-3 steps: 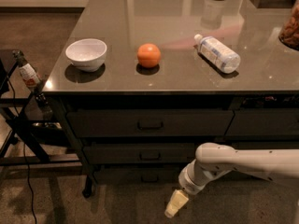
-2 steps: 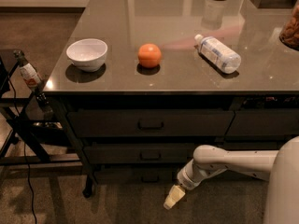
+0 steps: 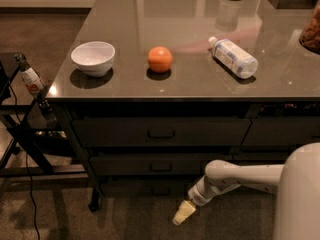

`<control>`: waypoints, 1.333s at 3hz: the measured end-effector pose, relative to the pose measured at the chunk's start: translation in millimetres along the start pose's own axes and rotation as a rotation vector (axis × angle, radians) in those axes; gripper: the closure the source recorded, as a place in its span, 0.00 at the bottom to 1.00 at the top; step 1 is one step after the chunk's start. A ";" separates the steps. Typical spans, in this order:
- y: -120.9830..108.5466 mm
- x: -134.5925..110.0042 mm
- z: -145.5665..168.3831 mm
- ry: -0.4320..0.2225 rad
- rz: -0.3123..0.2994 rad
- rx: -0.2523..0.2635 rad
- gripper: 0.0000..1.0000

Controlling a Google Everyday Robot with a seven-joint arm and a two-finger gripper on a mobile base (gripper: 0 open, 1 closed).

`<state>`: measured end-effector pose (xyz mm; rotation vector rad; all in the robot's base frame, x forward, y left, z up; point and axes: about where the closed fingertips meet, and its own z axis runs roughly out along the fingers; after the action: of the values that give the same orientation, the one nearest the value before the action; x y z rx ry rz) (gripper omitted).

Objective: Open bottom drawer

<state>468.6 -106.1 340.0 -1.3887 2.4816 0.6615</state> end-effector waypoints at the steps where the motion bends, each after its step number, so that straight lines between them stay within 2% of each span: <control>1: -27.7 8.6 28.7 -0.025 0.035 0.037 0.00; 2: -52.3 13.3 46.9 -0.046 0.054 0.070 0.00; 4: -90.0 12.5 77.9 -0.063 0.072 0.095 0.00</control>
Offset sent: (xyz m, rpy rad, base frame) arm 0.0609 -0.0213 -0.0870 -0.0023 -0.0849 -0.1374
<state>536.4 -118.3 242.1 -1.2315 2.4889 0.5840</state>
